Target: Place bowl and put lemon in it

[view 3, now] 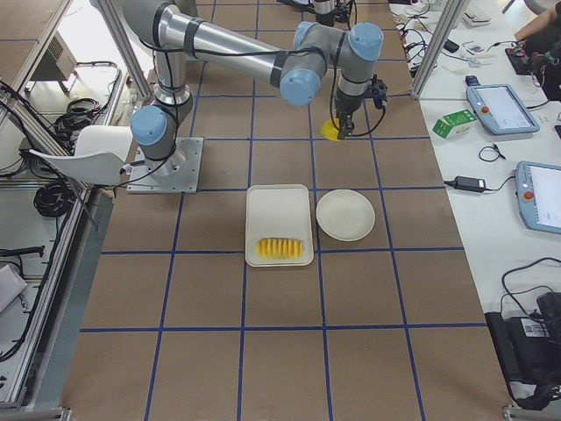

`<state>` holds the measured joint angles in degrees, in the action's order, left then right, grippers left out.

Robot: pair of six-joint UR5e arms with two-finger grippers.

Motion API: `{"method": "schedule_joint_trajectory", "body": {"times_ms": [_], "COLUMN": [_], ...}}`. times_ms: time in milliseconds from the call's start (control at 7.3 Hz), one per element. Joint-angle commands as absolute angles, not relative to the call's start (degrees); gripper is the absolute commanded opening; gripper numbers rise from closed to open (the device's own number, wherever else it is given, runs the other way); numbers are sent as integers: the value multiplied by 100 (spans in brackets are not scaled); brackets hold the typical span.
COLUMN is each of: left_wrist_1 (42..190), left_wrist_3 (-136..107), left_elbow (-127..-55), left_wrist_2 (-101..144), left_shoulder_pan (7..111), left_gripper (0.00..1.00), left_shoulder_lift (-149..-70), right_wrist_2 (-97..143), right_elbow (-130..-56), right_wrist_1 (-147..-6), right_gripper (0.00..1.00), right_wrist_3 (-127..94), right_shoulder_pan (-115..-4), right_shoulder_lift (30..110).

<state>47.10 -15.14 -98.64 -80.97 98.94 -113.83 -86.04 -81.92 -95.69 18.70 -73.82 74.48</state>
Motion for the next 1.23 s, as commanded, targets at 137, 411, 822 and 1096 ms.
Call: {"method": "schedule_joint_trajectory", "body": {"times_ms": [137,411,822,1096], "left_wrist_1": [4571,4228,4192,4192], "left_wrist_3": [-1714,-1783,-1889,-2074], "left_elbow": [-10388,-10415,-10433,-10433], "left_wrist_2": [-8095,-8060,-8033,-8024], "left_shoulder_pan": [10160,10169,10222,10239], "left_gripper": [0,0,8,44], "left_shoulder_lift": [-11285,-11530,-11575,-11610], "right_wrist_2": [-8543,-8639,-8543,-8665], "right_elbow": [-8200,-8218,-8768,-9008], "right_wrist_1": [-9676,-10166,-11123,-11740], "right_gripper": [28,28,28,29], "right_wrist_3": [171,-629,-1088,-1353], "right_shoulder_pan": [-8601,-9234,-9588,-9956], "right_shoulder_lift": [7269,6998,6882,6690]}}
